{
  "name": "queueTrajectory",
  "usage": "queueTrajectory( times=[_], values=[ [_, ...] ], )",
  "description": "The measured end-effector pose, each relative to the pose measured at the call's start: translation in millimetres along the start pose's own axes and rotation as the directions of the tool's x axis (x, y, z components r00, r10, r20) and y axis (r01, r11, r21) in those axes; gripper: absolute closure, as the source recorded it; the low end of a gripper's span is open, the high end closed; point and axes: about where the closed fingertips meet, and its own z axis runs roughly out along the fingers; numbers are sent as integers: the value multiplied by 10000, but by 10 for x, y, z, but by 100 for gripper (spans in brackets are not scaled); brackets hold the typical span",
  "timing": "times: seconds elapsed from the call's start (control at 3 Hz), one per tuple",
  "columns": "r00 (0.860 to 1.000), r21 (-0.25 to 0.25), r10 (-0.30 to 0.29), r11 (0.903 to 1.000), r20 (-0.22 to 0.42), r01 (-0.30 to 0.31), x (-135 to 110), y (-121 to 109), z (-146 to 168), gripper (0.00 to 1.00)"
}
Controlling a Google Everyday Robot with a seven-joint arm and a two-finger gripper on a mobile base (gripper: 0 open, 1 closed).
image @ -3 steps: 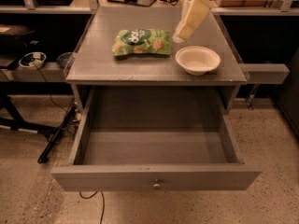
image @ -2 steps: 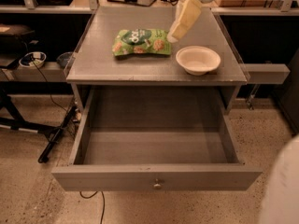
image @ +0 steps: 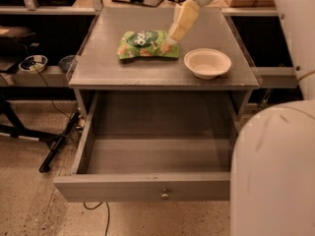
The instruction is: Place green rice chip bag into top drawer
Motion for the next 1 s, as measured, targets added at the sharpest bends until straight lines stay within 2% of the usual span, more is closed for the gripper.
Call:
queueTrajectory(
  times=[0.67,1.0],
  values=[
    [9967,-29,186,9998,-785,-188,75,-149,208,0],
    [9969,9,238,9997,-746,-238,83,-155,216,0]
  ],
)
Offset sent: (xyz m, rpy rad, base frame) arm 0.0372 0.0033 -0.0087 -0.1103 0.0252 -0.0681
